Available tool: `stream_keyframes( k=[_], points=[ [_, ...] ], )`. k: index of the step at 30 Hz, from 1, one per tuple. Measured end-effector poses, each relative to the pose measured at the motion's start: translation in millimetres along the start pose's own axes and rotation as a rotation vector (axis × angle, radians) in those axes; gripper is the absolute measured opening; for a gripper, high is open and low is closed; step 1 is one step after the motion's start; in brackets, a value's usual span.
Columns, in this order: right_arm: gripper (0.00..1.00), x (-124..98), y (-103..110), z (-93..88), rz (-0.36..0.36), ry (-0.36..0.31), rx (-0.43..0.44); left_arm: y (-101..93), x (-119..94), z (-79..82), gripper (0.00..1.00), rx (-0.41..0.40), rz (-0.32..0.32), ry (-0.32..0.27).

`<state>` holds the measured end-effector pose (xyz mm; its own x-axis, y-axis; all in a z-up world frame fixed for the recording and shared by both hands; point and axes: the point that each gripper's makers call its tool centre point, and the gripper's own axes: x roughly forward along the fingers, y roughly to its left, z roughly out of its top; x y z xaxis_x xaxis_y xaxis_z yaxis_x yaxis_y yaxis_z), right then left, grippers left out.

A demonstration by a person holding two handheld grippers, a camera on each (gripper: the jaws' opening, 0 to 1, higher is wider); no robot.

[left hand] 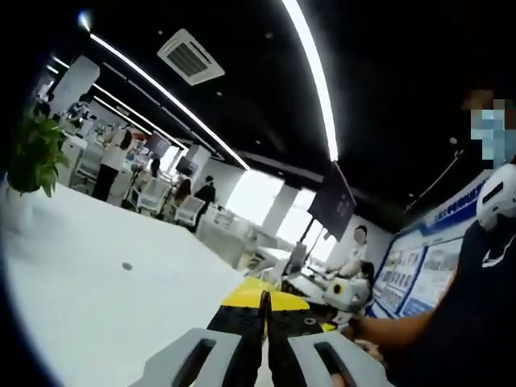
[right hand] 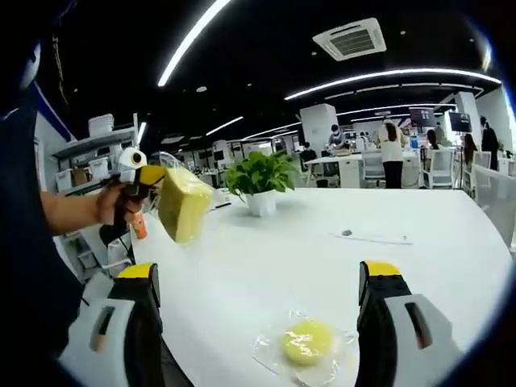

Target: Compare the silicone blocks by pressing each to a similar depth, holding the contact briefly, and releasing to observe deformation and rebound differences across the visible hardness samples.

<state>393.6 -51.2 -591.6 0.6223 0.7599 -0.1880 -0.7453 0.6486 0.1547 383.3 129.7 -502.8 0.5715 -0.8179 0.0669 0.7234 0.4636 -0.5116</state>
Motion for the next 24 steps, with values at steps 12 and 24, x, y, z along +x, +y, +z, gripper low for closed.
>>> stream_keyframes(
  k=[12, 24],
  points=[
    [0.96, -23, -18, -35.8, -0.085, 0.059, 0.014, 32.3, -9, -29.8, 0.00, -0.116, 0.061, -0.014],
    [0.96, -38, -31, -59.3, -0.146, 0.093, 0.030, 68.5, -17, -74.5, 0.00, -0.258, 0.106, 0.036]
  ],
)
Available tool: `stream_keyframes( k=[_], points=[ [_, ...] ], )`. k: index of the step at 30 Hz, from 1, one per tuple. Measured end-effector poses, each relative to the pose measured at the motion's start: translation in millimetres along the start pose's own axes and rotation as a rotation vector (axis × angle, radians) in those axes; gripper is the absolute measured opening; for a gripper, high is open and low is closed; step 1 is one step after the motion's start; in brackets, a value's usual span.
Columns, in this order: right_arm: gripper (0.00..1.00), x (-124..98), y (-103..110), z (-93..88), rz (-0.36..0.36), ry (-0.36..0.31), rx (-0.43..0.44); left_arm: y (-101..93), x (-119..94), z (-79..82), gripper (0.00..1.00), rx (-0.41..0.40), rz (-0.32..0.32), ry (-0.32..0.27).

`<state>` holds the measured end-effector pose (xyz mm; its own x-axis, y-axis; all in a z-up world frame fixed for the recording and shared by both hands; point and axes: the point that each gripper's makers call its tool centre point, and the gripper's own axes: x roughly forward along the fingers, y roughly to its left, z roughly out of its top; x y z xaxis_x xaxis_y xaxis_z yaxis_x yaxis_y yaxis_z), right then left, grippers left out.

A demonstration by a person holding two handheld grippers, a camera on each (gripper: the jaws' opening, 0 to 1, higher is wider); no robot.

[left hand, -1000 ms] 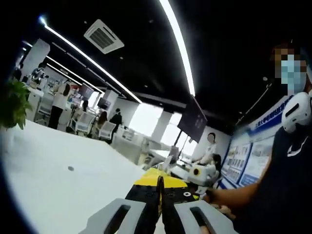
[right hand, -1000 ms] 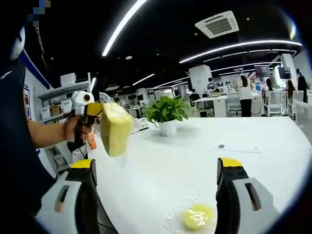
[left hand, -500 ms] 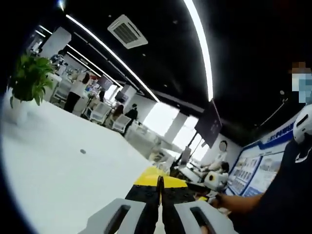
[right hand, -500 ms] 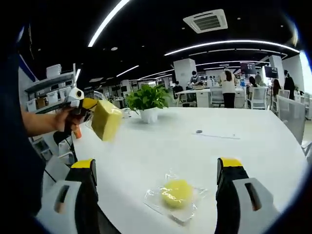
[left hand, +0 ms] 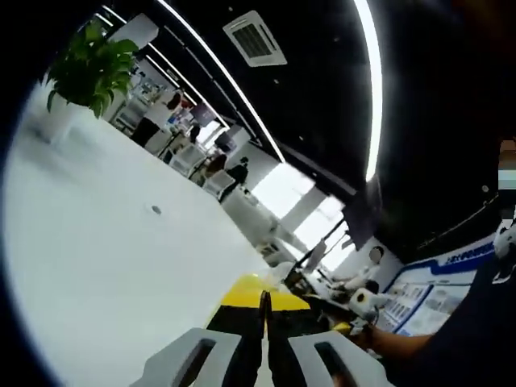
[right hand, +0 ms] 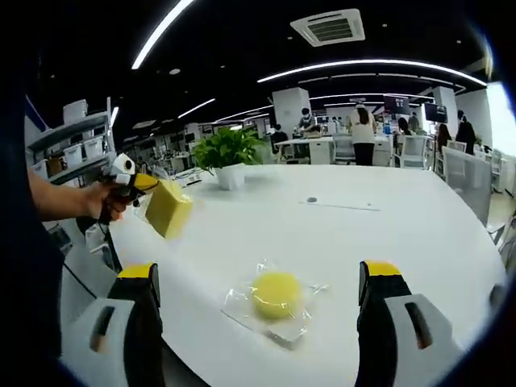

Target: Compare the silicone blocks by pressing each to a similar depth, holding the contact briefly, and releasing to observe deformation and rebound differences across the visible hardness samples.

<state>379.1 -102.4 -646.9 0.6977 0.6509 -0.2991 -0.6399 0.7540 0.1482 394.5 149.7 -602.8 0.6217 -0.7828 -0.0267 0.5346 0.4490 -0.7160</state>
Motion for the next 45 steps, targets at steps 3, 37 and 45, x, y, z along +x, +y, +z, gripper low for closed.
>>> stream_keyframes(
  k=[3, 37, 45],
  points=[
    [0.96, -2, -4, -8.7, -0.020, 0.018, -0.004, 17.2, -2, -3.7, 0.00, -0.039, 0.027, 0.000],
    [0.96, -10, -8, -27.1, -0.044, 0.048, 0.054, 144.2, -18, -27.6, 0.00, -0.040, 0.362, -0.003],
    [0.96, -10, -8, -28.2, -0.042, 0.052, 0.063, 161.1, -20, -31.3, 0.00, -0.114, 0.417, -0.024]
  ],
)
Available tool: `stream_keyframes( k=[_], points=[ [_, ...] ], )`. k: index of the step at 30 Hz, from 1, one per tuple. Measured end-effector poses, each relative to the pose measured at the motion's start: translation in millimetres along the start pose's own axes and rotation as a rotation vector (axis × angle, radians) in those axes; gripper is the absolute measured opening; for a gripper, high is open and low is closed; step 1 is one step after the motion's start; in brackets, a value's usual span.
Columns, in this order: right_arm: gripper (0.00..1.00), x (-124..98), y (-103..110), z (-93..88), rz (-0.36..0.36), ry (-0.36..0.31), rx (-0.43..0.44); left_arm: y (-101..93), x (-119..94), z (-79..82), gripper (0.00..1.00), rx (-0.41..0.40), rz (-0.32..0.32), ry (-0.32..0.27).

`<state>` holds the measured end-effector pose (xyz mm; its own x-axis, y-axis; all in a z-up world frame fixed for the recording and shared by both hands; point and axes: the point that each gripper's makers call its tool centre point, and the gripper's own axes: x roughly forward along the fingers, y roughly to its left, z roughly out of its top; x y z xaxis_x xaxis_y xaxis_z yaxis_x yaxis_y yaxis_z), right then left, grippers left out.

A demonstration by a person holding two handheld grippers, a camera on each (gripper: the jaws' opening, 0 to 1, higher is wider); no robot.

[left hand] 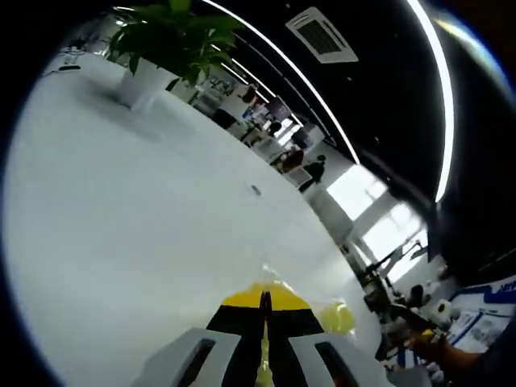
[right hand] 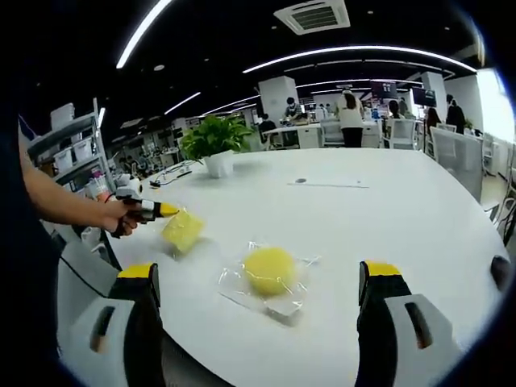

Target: Compare the silicone blocks by pressing each to a similar depth, holding the contact briefly, and releasing to observe deformation and rebound differences across the visible hardness samples.

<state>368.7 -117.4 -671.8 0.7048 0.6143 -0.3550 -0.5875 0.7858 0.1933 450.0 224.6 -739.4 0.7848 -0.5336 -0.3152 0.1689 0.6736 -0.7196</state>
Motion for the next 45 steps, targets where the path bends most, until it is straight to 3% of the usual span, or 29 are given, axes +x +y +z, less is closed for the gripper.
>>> stream_keyframes(
  k=[6, 9, 11, 24, 27, 31, 36, 38, 42, 45],
  points=[
    [0.96, -1, -2, -1.8, -0.004, 0.008, 0.004, 25.2, 5, -3.9, 0.00, 0.008, 0.085, 0.020],
    [0.96, -2, -3, -2.1, -0.005, 0.009, 0.007, 32.9, 5, -13.7, 0.00, 0.165, 0.127, 0.083],
    [0.96, -2, -4, -3.0, -0.008, 0.011, 0.008, 33.3, 7, -22.5, 0.00, 0.170, 0.123, 0.124],
    [0.96, -5, -8, -2.1, -0.018, 0.009, 0.017, 35.3, 9, -18.7, 0.01, 0.157, 0.136, 0.071],
    [0.96, -5, -9, -1.9, -0.020, 0.009, 0.019, 40.1, 6, -15.3, 0.15, 0.224, 0.165, 0.048],
    [0.96, -3, -10, -0.9, -0.019, 0.007, 0.022, 49.8, -3, -7.9, 0.40, 0.235, 0.202, 0.010],
    [0.96, 0, -8, -0.3, -0.013, 0.006, 0.019, 44.2, -14, 4.9, 0.74, 0.275, 0.167, -0.016],
    [0.96, 2, -6, -1.4, -0.010, 0.009, 0.017, 32.6, -18, 14.1, 0.83, 0.340, 0.117, -0.037],
    [0.96, 5, -6, -3.3, -0.010, 0.014, 0.016, 20.4, -33, 17.0, 0.92, 0.460, 0.096, -0.001],
    [0.96, 6, -7, -4.6, -0.014, 0.019, 0.012, 9.2, -46, 21.1, 0.95, 0.532, 0.070, -0.006]
  ],
)
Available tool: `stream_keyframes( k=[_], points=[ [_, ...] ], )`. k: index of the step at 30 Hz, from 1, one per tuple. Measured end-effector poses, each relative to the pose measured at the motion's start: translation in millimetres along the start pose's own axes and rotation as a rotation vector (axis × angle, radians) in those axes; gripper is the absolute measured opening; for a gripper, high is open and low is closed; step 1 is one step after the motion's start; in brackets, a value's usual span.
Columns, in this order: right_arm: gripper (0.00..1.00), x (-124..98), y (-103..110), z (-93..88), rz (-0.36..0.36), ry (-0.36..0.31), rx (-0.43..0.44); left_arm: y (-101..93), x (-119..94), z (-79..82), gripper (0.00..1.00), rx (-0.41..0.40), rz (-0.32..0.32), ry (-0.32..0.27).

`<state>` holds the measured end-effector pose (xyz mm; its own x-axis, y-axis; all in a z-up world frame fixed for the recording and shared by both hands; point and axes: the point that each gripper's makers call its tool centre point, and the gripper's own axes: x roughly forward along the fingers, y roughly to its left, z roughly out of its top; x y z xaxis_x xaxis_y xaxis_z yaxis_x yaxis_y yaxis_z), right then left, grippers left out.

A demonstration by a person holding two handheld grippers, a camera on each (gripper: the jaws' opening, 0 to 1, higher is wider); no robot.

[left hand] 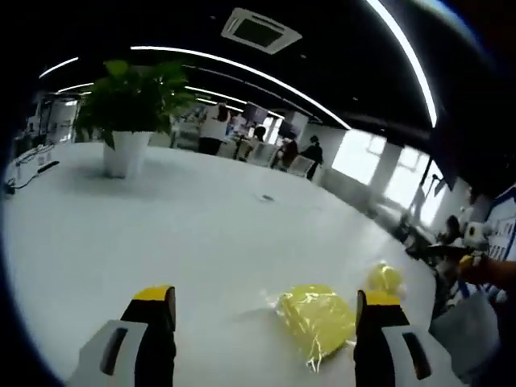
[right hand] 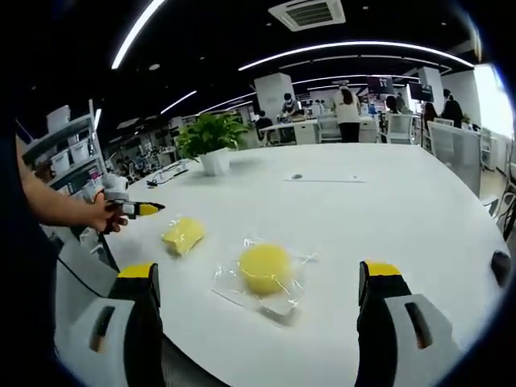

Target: Compare the silicone blocks by pressing each to a similar depth, holding the contact briefly, and releasing to observe deformation and rebound differences across the visible hardness samples.

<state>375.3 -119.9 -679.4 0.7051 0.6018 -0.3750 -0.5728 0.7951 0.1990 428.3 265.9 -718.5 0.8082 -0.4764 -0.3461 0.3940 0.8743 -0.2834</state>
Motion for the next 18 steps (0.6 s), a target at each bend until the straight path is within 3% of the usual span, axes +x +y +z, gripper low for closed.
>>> stream_keyframes(
  k=[3, 5, 6, 7, 13, 18],
  points=[
    [0.96, 1, -3, -3.8, -0.007, 0.013, -0.008, -4.8, -13, 6.8, 1.00, 0.024, 0.001, -0.008],
    [0.96, 2, -3, -5.9, -0.010, 0.020, -0.014, -5.6, -22, 5.7, 1.00, 0.045, 0.023, 0.036],
    [0.96, 2, -4, -7.5, -0.009, 0.024, -0.020, -5.3, -27, 3.3, 1.00, 0.094, 0.037, 0.072],
    [0.96, 3, -4, -7.8, -0.011, 0.023, -0.029, -10.4, -32, 11.0, 1.00, 0.152, 0.037, 0.040],
    [0.96, 5, -6, -11.2, -0.024, 0.035, -0.050, -31.8, -52, 12.0, 1.00, 0.094, -0.022, -0.002],
    [0.96, 5, -10, -11.9, -0.038, 0.034, -0.044, -31.9, -58, 13.9, 1.00, 0.085, -0.022, -0.026]
  ],
)
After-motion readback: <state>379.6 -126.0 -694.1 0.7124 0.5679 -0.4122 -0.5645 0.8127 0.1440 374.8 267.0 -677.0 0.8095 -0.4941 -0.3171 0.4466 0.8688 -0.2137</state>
